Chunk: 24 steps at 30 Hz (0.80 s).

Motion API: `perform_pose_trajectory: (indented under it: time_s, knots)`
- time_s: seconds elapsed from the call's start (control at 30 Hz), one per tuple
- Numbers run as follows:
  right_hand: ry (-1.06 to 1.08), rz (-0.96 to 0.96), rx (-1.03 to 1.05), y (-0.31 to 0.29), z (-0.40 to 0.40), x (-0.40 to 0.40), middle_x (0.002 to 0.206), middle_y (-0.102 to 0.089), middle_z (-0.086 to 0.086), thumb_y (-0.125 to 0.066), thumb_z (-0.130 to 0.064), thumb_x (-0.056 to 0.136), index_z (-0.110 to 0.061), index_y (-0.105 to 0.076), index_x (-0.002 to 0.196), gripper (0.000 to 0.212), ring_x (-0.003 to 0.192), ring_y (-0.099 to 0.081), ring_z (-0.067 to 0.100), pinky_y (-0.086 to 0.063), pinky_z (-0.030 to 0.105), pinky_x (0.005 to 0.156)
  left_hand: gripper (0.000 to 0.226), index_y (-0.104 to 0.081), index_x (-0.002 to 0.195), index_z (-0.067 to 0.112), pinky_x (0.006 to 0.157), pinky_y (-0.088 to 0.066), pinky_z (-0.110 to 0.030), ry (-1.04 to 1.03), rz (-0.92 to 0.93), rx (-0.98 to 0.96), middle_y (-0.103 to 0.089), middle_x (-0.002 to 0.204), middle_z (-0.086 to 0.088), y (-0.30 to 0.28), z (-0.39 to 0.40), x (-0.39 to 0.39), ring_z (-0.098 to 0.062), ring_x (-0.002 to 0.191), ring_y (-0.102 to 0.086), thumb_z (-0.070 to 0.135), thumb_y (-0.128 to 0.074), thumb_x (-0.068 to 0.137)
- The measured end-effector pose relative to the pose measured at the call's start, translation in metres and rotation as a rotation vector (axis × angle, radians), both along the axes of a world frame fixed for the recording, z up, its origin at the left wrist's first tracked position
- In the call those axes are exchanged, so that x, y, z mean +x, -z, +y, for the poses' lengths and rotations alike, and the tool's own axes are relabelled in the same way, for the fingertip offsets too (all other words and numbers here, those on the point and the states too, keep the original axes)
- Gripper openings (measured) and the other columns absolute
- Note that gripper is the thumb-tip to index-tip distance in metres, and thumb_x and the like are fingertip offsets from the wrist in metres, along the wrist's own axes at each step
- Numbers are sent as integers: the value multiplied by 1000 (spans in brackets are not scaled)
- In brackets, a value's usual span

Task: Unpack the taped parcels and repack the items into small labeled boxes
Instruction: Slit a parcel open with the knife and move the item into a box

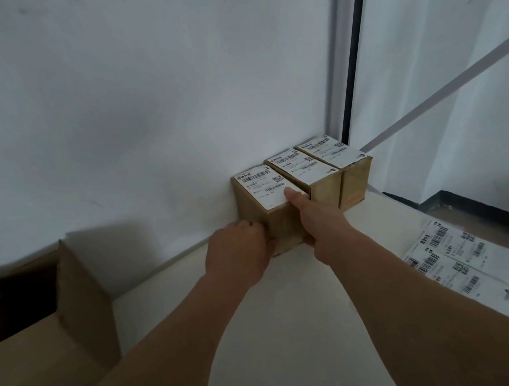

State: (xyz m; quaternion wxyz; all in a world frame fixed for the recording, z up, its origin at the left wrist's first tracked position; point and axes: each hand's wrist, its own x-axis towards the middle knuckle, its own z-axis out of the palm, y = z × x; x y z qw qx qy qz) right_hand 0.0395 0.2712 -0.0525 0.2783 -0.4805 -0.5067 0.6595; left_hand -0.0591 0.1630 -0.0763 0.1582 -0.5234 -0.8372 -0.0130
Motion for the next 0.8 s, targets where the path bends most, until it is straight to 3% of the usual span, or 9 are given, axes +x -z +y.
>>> perform_pose_trajectory:
  time_s: [0.17,0.27,0.37,0.43,0.6,0.7,0.8]
  knots:
    - [51,-30,50,4,1,0,123,-56,5,-66,-67,77,-15,-52,134,78,114,-53,26,-48,45,100,35,-62,101,21,64,-36,-29,-6,-19,-9,-66,100,0,-2,4,1,-24,89,-64,51,-44,97]
    - [37,-138,114,4,-16,6,108,-52,6,-54,-69,84,-9,-53,126,73,100,-51,24,-48,41,92,37,-62,108,21,69,-39,-31,-37,-28,-34,-65,105,0,-10,-19,5,-23,96,-63,52,-44,97]
    - [-28,-224,264,7,-52,16,100,-60,6,-51,-62,89,-6,-59,111,60,92,-57,24,-46,37,79,40,-58,114,18,74,-39,-34,-49,-1,-127,-62,111,-2,-22,-62,16,-25,101,-60,49,-37,101]
    - [-134,-306,393,7,-81,22,90,-61,4,-51,-55,92,-10,-60,96,46,88,-60,24,-48,39,78,39,-56,117,17,77,-40,-35,-61,25,-157,-61,113,-3,-35,-95,23,-25,102,-59,46,-34,103]
    - [-483,-605,914,-10,-174,36,122,-58,2,-43,-44,100,-17,-57,123,38,112,-55,22,-44,35,90,38,-53,122,14,76,-39,-35,-89,78,-264,-58,115,-7,-65,-192,46,-25,101,-57,37,-28,106]
    - [-641,-651,1198,-18,-233,43,118,-57,2,-39,-40,101,-19,-57,118,32,105,-55,21,-45,34,87,36,-55,120,16,78,-42,-36,-173,57,-293,-60,115,-6,-82,-260,60,-25,101,-58,37,-30,105]
    - [-756,-639,1342,-33,-292,50,113,-57,2,-36,-36,101,-19,-58,112,29,101,-54,21,-43,33,83,34,-57,118,20,82,-42,-38,-269,46,-289,-62,115,-5,-104,-334,76,-26,102,-59,39,-34,103]
